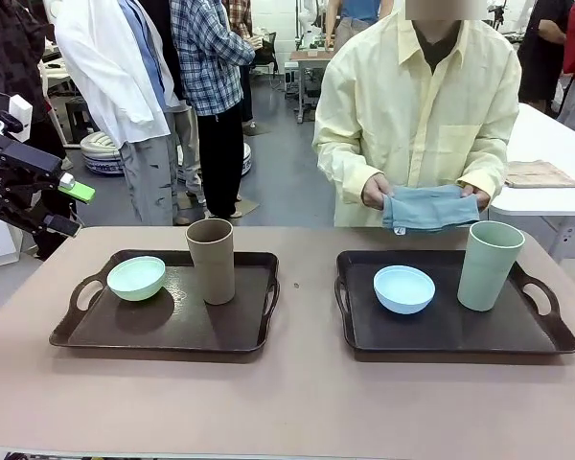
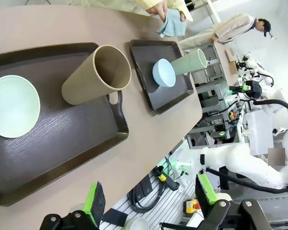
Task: Set up a tray with a mat and arrange the tableware.
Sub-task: Pick up the Picnic Bowl and Reusable plastic cup from the Handle tray in front of the human's position and hold them in the air.
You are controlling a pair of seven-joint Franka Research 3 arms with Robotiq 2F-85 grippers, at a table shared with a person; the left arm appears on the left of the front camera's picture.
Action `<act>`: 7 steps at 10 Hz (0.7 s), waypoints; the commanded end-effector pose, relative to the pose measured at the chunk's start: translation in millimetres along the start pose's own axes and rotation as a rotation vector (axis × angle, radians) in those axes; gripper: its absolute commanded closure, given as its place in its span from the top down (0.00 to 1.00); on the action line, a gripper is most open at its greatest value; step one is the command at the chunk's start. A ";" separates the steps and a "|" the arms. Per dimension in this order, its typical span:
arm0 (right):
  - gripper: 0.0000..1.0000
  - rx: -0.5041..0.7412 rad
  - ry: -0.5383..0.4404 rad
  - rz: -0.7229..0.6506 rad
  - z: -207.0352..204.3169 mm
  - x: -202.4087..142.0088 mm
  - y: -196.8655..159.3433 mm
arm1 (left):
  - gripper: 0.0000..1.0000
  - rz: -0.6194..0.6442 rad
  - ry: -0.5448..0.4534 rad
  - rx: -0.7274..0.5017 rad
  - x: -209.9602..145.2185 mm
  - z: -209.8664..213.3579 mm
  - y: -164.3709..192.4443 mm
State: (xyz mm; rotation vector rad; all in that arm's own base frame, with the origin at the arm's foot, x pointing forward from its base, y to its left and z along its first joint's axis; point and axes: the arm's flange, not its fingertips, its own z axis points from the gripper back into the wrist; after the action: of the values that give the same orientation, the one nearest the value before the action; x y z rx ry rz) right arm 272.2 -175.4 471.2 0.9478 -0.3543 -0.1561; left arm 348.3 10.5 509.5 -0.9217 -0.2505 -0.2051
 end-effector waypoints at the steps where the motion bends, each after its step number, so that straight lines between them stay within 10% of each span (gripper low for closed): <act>1: 1.00 0.024 -0.007 0.012 0.4 1.9 -1.0 | 1.00 -0.012 -0.006 -0.024 -0.3 0.7 2.3; 7: 1.00 0.024 -0.007 0.012 0.4 1.9 -1.0 | 1.00 -0.012 -0.006 -0.024 -0.3 0.7 2.3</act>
State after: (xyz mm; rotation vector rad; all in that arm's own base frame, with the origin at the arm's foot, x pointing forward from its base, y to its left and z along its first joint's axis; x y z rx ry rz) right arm 271.4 -176.1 470.7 0.9474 -0.3520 -0.1586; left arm 348.3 10.5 509.4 -0.9220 -0.2502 -0.2052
